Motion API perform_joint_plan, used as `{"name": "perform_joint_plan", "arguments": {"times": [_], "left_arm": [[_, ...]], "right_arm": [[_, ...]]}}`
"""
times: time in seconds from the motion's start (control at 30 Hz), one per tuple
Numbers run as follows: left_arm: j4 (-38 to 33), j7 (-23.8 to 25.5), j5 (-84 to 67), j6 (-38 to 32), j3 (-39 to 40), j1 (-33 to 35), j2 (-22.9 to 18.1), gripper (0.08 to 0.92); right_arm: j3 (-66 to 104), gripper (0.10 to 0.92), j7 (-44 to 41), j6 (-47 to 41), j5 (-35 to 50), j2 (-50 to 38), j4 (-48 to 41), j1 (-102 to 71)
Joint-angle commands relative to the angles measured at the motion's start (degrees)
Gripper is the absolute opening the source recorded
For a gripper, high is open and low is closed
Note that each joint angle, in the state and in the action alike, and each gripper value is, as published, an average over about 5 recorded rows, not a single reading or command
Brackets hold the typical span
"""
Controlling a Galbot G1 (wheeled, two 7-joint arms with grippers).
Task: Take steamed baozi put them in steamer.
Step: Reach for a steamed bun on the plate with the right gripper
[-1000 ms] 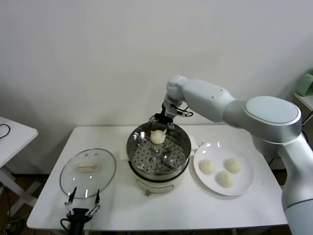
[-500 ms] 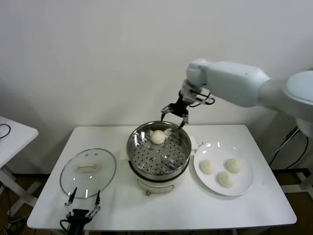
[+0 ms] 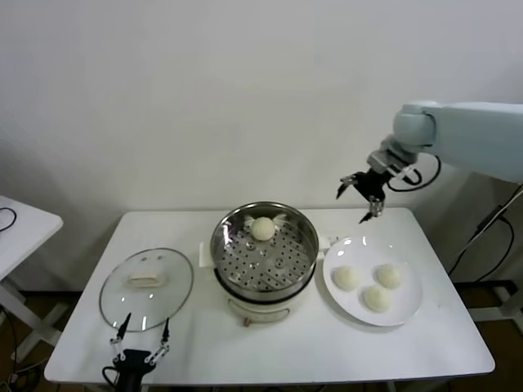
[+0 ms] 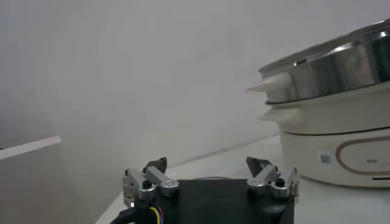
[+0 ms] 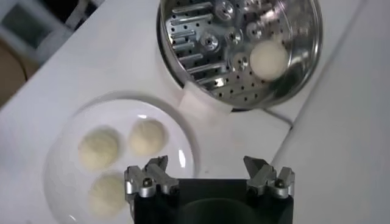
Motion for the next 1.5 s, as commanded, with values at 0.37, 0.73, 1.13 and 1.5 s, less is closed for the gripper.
{"name": "perform_joint_plan", "arguments": {"times": [0.37,0.73,1.13,1.5], "left_arm": [[0.59,0.03,0.29,0.12,-0.83,-0.07,-0.4,0.823],[1.56,0.07,0.54,0.21,-1.67,-0.33,-0.72,0.823],[2.27,0.15,0.71,0.13,-1.96,-0.54,-0.55,0.823],[2.4,0.14,0.89,0.08,-1.77,-0.72,-0.37,0.823]], "right_arm": [[11.62,0.823,3.2,-22.39,-6.36,-3.26,-0.17,-22.17],[17.21,0.823,4.69,-21.24,-10.95,2.64,-8.43,-31.43],[18.27,0.823,5.75,-21.99,-12.67,3.7,-8.46,-32.68],[18.14,0.801,5.64,-22.27,-13.57,3.59,-8.04,-32.54]]}}
